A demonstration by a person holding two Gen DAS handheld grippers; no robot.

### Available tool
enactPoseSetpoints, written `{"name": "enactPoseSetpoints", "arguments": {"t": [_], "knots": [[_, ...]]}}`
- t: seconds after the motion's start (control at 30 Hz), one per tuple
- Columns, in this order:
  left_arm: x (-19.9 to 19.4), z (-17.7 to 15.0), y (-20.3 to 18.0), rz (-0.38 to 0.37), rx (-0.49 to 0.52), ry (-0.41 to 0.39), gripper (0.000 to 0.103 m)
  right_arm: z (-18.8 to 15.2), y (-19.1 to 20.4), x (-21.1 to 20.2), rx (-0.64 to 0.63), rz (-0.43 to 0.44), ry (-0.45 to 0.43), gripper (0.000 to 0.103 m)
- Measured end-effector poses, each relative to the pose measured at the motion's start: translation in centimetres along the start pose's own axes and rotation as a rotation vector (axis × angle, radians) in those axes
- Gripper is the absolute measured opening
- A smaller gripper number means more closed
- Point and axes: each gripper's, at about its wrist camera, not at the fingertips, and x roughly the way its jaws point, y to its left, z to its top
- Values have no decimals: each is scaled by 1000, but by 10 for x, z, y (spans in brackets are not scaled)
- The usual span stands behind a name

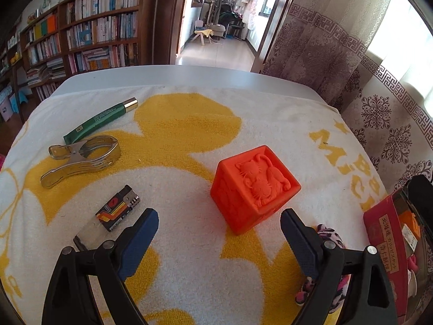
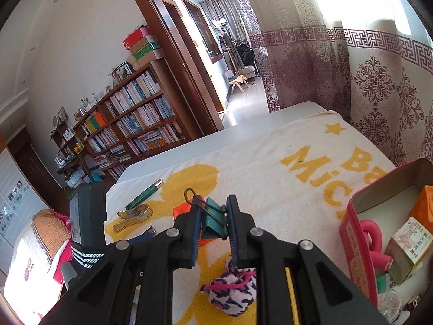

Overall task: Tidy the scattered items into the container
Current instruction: 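Close the left tool on the orange rubber cube while the right tool holds the clip, then carry the orange cube and binder clip over the red box with both tools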

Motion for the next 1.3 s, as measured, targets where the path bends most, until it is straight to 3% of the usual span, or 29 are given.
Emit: {"name": "enactPoseSetpoints", "arguments": {"t": [0.23, 0.5, 0.57, 0.67, 0.93, 1.0, 1.3], "knots": [[23, 12, -23, 7, 17, 11, 93, 0, -3, 0, 13, -5, 0, 20], [55, 22, -29, 82, -8, 27, 93, 1, -10, 0, 35, -16, -1, 20], [55, 19, -29, 99, 7, 9, 87, 1, -11, 2, 38, -21, 2, 20], [50, 17, -32, 92, 38, 0, 72, 1, -11, 4, 39, -26, 8, 20], [20, 5, -19, 57, 23, -32, 72, 1, -11, 3, 39, -40, -2, 20], [8, 2, -15, 50, 17, -39, 56, 0, -11, 1, 41, -41, -6, 20], [-20, -10, -23, 63, 57, -83, 54, 0, -7, -9, 42, -41, -37, 20]]}}
